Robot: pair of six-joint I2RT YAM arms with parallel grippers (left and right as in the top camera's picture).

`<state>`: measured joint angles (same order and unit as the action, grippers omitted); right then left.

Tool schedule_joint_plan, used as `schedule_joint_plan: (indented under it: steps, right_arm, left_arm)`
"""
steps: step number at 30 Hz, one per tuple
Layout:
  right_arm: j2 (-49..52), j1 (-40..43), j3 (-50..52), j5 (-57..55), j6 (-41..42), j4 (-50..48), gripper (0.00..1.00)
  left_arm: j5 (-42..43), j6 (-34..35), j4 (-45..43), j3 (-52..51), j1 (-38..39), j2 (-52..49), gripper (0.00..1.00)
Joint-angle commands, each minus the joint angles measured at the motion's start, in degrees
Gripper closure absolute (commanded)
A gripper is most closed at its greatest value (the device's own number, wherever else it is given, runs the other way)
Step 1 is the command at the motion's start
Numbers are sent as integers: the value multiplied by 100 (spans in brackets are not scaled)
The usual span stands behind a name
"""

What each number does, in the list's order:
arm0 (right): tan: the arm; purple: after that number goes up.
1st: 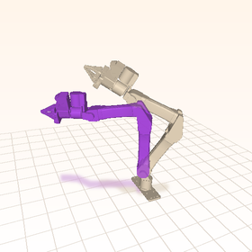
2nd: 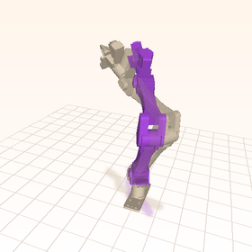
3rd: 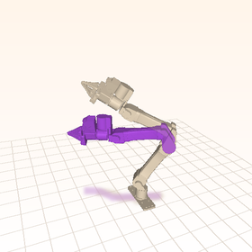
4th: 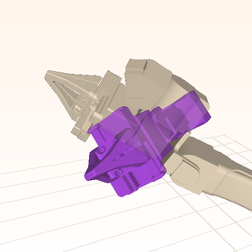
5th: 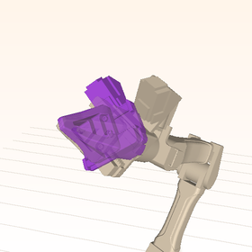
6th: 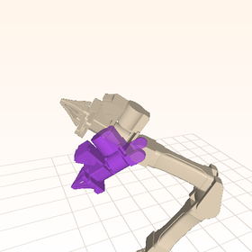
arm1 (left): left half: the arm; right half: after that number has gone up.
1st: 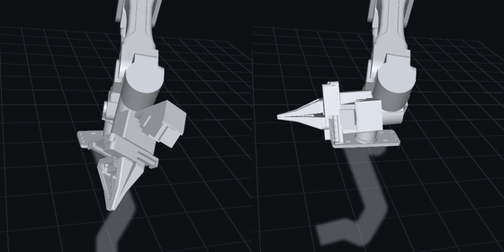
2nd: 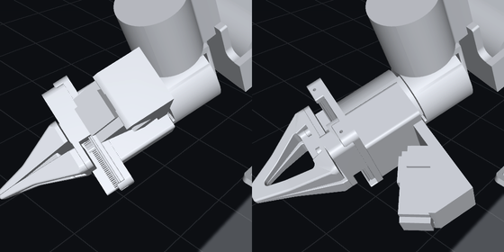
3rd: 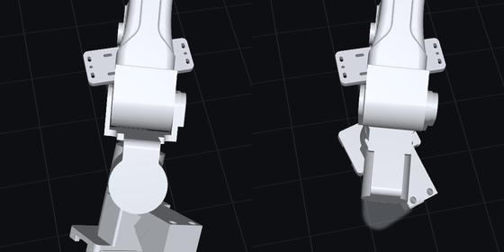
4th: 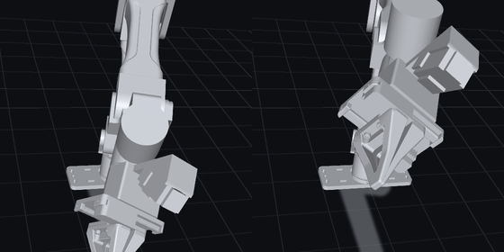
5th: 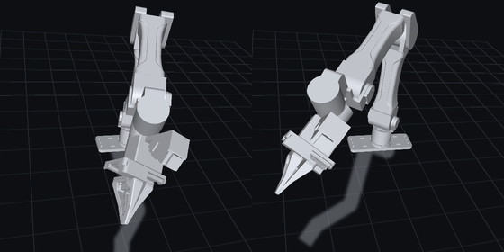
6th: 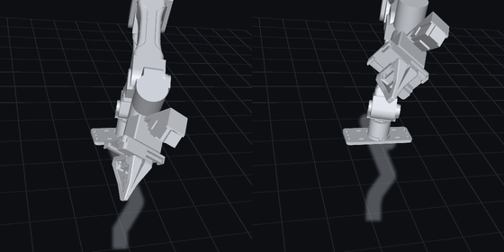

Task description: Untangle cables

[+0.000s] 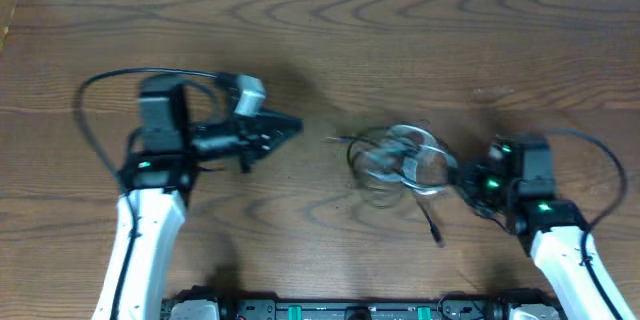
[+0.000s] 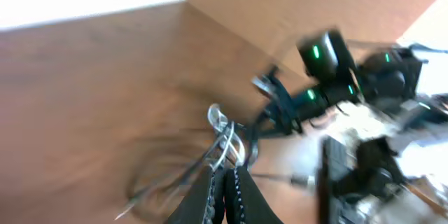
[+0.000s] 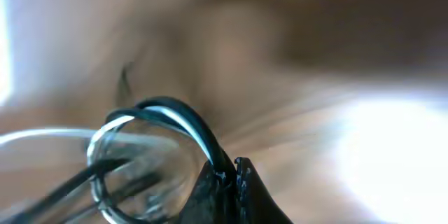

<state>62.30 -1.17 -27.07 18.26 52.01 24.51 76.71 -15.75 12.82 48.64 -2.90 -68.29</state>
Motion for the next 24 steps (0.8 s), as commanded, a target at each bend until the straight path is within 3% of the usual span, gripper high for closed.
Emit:
schedule_joint_plan:
  steps: [1,8,10,11,15,17,24]
  right_arm:
    - [-149,278,111,-999,-328,42,99]
    - [-505,321,111,297,-986,-562,99]
    - [-520,321,114,1008,-1443,-885,99]
    - [-518,321,114,1650,-1764,-1180,99]
    - [-520,321,114,4500,-2763,-2728,99]
    - [-520,321,114,5327,-3047,-3292,99]
    - [-354,293,118,4693,-3193,-2855,99]
  left_arm:
    - [278,151,-31,184,-131,186,93]
    - [280,151,20,181,26,175,92]
    - [275,151,61,181,146,168,83]
    - [273,149,85,181,223,168,78]
    - [175,151,98,181,393,168,77]
    - [57,151,101,181,396,168,77]
    - [15,151,323,181,398,168,75]
